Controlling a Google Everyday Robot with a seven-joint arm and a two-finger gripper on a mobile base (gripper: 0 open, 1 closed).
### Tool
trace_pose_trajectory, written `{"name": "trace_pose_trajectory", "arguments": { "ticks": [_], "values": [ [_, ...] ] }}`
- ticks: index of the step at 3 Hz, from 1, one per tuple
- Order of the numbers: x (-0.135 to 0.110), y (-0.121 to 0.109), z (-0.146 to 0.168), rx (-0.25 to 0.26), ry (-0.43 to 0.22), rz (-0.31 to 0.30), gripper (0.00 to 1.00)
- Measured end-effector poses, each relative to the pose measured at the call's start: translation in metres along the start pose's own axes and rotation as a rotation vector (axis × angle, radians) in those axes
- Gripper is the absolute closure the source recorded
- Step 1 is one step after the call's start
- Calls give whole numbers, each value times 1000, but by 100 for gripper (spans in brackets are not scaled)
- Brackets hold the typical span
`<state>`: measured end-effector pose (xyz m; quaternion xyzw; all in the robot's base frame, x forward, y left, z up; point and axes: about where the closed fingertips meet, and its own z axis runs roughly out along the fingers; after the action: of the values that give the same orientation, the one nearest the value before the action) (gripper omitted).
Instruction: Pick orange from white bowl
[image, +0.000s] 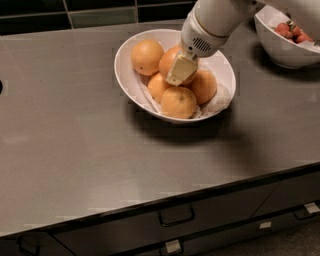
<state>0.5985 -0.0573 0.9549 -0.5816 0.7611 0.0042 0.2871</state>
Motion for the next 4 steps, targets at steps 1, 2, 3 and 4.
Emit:
{"name": "trace_pose_trajectory", "arguments": {
  "ticks": [1, 2, 3, 4],
  "values": [
    [0, 0, 0, 0, 1, -1, 48],
    [-1, 0, 0, -2, 3, -5, 41],
    [-4, 3, 0, -7, 2, -15, 35],
    [-4, 3, 10, -20, 12, -14, 38]
  ]
}}
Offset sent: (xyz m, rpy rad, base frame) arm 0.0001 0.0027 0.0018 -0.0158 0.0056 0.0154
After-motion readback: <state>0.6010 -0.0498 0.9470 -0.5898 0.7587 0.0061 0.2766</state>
